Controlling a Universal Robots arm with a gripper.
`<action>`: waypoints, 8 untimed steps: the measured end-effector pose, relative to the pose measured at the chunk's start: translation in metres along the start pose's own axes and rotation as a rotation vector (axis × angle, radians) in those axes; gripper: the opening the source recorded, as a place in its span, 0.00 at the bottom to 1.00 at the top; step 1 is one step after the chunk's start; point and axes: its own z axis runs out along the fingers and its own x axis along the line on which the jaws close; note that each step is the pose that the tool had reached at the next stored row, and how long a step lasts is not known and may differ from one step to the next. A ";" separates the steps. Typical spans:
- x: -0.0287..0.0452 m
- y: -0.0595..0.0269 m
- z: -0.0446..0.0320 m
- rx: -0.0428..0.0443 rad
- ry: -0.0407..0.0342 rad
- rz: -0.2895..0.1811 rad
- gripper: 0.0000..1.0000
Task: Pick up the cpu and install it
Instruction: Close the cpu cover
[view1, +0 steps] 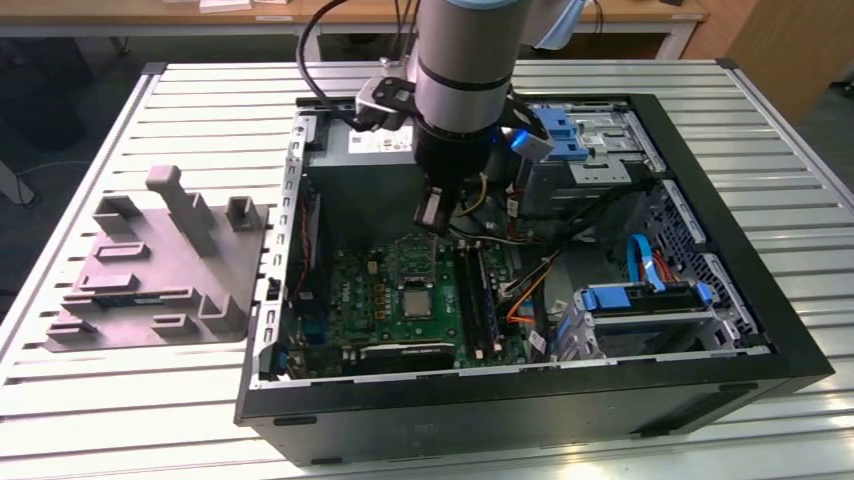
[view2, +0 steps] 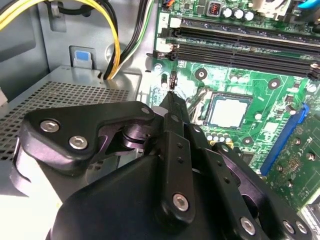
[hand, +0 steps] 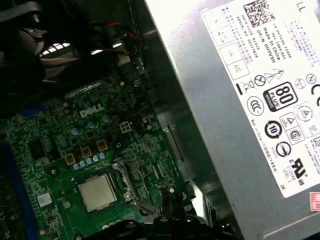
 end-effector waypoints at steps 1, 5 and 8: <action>0.0000 0.0001 -0.0012 -0.0005 0.0002 0.000 0.11; -0.0001 0.0002 -0.0040 -0.0032 0.0010 0.000 0.11; -0.0001 0.0003 -0.0050 -0.0059 -0.0014 0.000 0.11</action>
